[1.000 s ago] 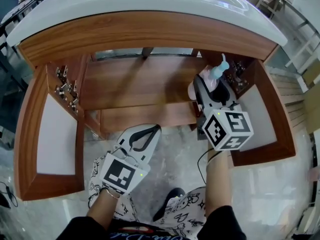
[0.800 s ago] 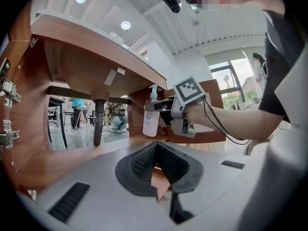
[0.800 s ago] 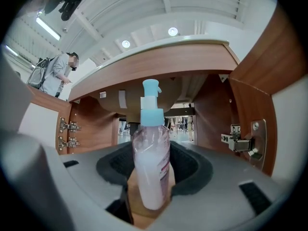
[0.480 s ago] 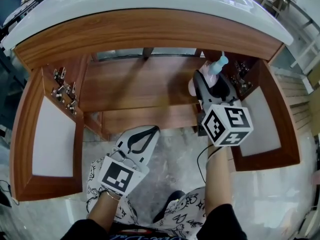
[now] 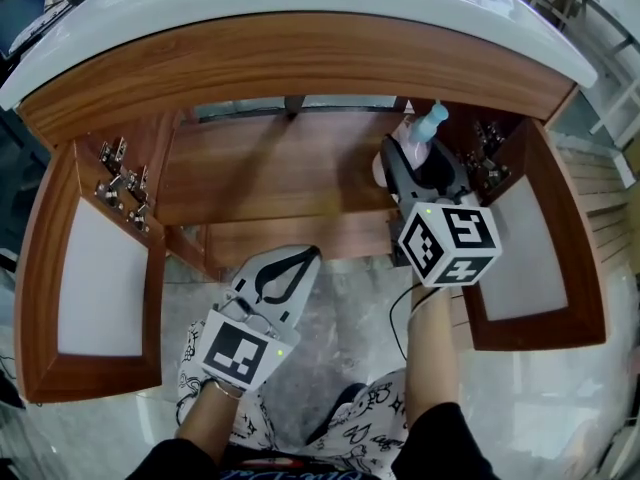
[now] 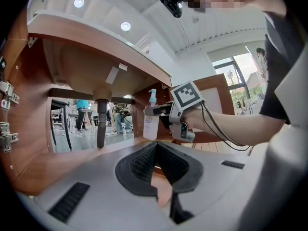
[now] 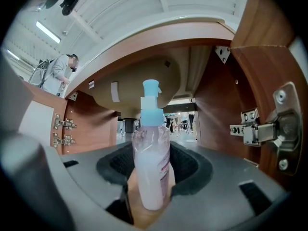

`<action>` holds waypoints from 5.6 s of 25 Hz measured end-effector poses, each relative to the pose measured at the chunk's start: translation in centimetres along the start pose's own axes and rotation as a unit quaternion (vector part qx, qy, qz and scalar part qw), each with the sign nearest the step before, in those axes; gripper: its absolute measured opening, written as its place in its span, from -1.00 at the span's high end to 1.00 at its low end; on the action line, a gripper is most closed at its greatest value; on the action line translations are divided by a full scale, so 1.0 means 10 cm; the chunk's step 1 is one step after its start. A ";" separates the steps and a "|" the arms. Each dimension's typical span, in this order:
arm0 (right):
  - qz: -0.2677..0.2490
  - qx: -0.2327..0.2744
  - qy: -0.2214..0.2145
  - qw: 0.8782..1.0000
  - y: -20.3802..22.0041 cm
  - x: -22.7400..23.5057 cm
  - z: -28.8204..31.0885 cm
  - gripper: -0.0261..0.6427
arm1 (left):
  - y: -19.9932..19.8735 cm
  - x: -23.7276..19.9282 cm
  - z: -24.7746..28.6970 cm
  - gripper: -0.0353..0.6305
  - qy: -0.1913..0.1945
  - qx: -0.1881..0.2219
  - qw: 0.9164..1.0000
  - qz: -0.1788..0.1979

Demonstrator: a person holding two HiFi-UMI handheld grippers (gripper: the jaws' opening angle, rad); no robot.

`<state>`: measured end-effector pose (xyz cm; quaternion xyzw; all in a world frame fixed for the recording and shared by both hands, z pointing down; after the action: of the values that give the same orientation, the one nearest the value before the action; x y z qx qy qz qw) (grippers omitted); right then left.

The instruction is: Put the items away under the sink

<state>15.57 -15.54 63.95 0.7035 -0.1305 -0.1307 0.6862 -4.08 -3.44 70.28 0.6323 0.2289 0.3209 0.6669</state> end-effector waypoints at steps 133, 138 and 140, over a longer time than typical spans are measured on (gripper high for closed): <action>0.001 0.000 0.056 0.998 0.15 -0.14 -0.26 0.89 | 0.01 -0.12 -0.17 0.87 -0.010 0.011 0.999 -0.034; 0.017 0.006 0.045 0.999 0.13 -0.12 -0.30 0.90 | 0.04 -0.11 -0.18 0.87 -0.010 0.010 0.999 -0.036; 0.022 0.011 0.037 0.999 0.11 -0.13 -0.31 0.90 | 0.05 -0.12 -0.19 0.87 -0.013 0.009 0.999 -0.037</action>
<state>15.47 -12.23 65.17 0.7123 -0.1221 -0.0879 0.6856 -6.33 -2.95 70.44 0.6331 0.2468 0.2858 0.6758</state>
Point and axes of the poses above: the fingertips, and each gripper's own axes: z forward along the fingers, x to its right, y out of its underside, the point moved 8 cm from there along -z, backward along the fingers, and after that the axes turned 1 degree about -x, right-handed, at the moved point
